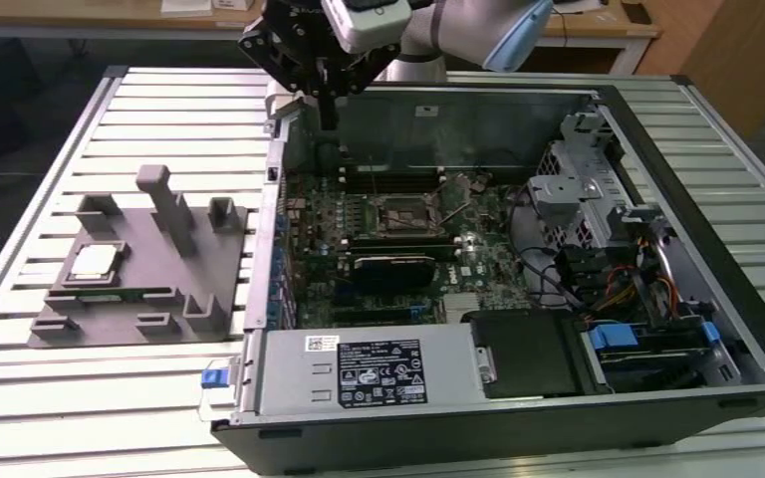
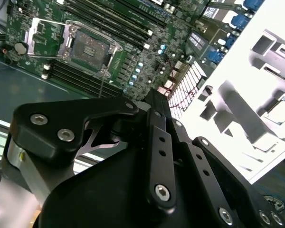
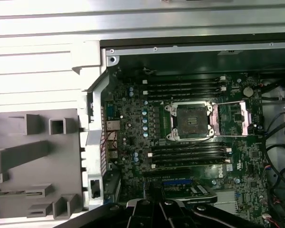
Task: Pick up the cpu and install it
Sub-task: 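Reach for the cpu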
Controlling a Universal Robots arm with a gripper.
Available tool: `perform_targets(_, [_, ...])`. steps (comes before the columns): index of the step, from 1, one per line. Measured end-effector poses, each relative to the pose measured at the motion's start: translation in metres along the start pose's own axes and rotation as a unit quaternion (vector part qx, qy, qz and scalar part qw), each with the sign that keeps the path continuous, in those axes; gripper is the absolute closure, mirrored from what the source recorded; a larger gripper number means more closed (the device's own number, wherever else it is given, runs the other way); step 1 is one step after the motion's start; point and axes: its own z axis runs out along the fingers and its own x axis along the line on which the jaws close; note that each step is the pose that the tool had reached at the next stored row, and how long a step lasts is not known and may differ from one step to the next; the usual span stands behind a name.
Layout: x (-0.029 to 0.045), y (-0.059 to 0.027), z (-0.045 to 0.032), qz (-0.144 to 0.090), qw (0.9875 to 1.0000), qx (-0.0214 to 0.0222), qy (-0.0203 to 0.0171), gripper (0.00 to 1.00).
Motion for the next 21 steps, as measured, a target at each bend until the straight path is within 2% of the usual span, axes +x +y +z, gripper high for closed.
perform_targets(9, [0.0184,-0.0014,-0.0005,0.0,1.0,0.0,-0.0003,0.89])
perform_targets(15, [0.0272,-0.002,-0.0007,0.0,1.0,0.0,-0.0003,0.89])
perform_targets(21, [0.0392,-0.0029,-0.0011,0.0,1.0,0.0,-0.0003,0.89])
